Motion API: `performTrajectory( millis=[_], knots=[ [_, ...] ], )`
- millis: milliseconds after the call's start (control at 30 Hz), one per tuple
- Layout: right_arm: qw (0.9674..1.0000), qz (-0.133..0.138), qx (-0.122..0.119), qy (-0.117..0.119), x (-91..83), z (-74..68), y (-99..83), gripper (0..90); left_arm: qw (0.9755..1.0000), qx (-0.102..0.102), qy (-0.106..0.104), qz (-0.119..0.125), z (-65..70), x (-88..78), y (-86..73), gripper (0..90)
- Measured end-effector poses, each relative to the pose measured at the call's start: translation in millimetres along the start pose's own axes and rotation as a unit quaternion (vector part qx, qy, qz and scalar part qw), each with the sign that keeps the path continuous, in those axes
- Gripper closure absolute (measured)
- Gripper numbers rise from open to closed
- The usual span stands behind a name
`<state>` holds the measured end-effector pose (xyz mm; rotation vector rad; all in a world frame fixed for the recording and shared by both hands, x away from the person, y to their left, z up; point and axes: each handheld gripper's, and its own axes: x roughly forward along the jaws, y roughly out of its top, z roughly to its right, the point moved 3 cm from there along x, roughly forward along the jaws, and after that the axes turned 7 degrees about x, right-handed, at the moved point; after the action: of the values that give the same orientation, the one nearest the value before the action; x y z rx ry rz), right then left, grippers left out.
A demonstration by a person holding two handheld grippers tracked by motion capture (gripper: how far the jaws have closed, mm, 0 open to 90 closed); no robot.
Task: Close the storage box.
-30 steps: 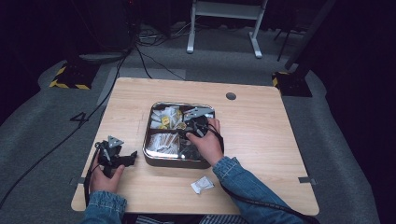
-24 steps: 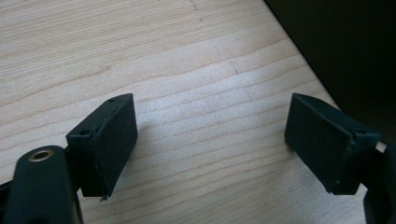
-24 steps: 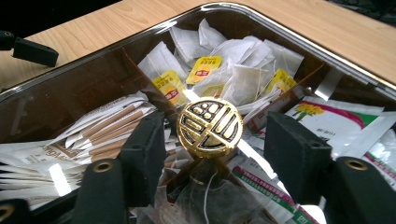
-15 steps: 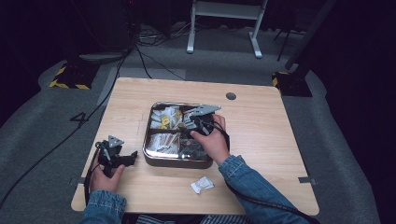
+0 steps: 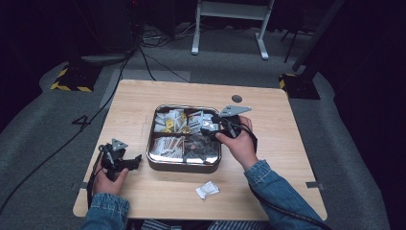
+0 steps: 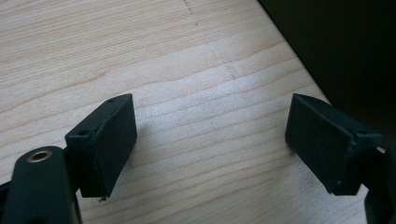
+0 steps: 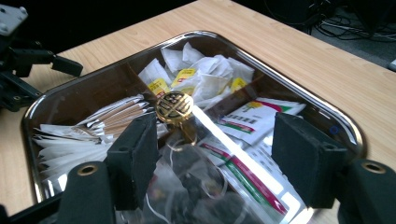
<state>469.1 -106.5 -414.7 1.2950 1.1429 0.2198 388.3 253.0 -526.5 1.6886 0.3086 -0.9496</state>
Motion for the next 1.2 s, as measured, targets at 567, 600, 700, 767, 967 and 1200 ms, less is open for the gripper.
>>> performTrajectory(
  millis=[567, 600, 700, 767, 967, 1200],
  knots=[
    [0.9993, 0.020, 0.022, 0.025, -64.7, 43.8, -20.2, 33.0, 1.0000, -0.001, 0.003, 0.000, 2.6, -1.9, -1.8, 17.0],
    [0.9993, 0.019, 0.021, 0.024, -68.7, 46.7, -22.7, 32.9, 1.0000, -0.002, 0.003, 0.000, 2.8, -2.0, -1.9, 17.0],
    [0.9996, 0.009, 0.016, 0.023, -77.5, 53.0, -29.7, 32.3, 1.0000, -0.002, 0.003, 0.000, 3.0, -2.0, -1.9, 17.0],
    [0.9997, 0.005, 0.014, 0.021, -81.8, 55.7, -34.4, 32.2, 1.0000, -0.002, 0.003, 0.000, 3.0, -2.0, -1.9, 17.1],
    [0.9997, -0.003, 0.020, 0.015, -91.5, 63.8, -52.5, 31.6, 1.0000, -0.002, 0.002, 0.000, 2.9, -2.0, -1.8, 17.0],
    [0.9995, -0.020, 0.023, 0.004, -98.6, 74.3, -73.2, 31.0, 1.0000, 0.000, 0.000, -0.001, 2.8, -1.4, -1.3, 16.4]
  ],
)
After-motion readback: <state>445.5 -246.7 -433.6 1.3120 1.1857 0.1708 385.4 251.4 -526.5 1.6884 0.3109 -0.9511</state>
